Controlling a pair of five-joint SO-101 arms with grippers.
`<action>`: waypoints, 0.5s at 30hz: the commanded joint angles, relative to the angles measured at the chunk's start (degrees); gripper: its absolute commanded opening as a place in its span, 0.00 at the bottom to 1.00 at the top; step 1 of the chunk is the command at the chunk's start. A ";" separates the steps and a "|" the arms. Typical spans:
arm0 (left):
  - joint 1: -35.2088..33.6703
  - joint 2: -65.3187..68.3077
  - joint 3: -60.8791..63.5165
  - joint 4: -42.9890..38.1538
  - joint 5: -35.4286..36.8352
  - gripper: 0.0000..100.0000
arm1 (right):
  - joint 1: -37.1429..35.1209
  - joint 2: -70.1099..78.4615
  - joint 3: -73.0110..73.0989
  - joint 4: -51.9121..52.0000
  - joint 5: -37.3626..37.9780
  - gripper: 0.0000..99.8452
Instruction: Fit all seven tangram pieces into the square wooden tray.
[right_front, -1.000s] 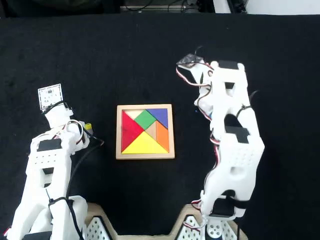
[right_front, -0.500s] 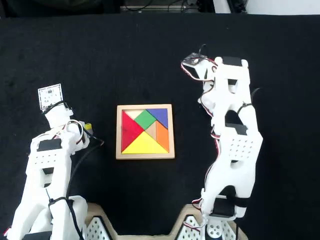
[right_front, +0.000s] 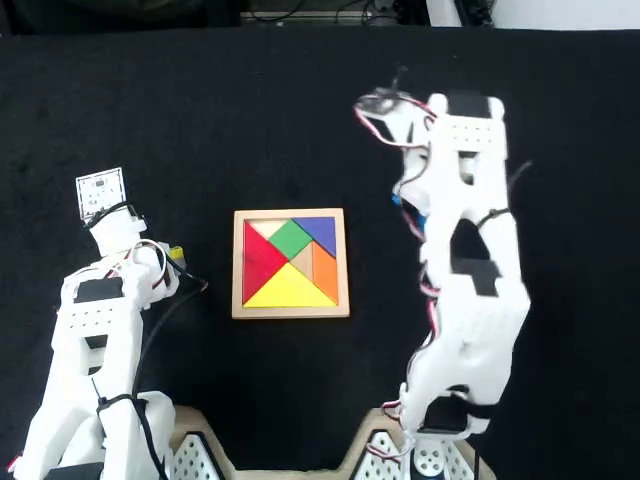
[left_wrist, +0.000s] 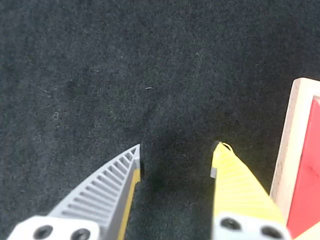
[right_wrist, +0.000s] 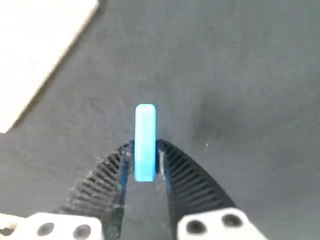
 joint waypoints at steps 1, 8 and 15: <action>0.31 -1.41 -0.13 -0.88 0.09 0.23 | -6.42 -8.40 -0.31 0.35 0.44 0.01; -8.04 -1.58 -5.14 9.05 -4.75 0.23 | -18.11 -9.54 1.27 -8.53 0.79 0.01; -17.19 -1.49 -0.13 11.87 -14.15 0.23 | -27.52 -6.81 12.18 -22.51 11.87 0.01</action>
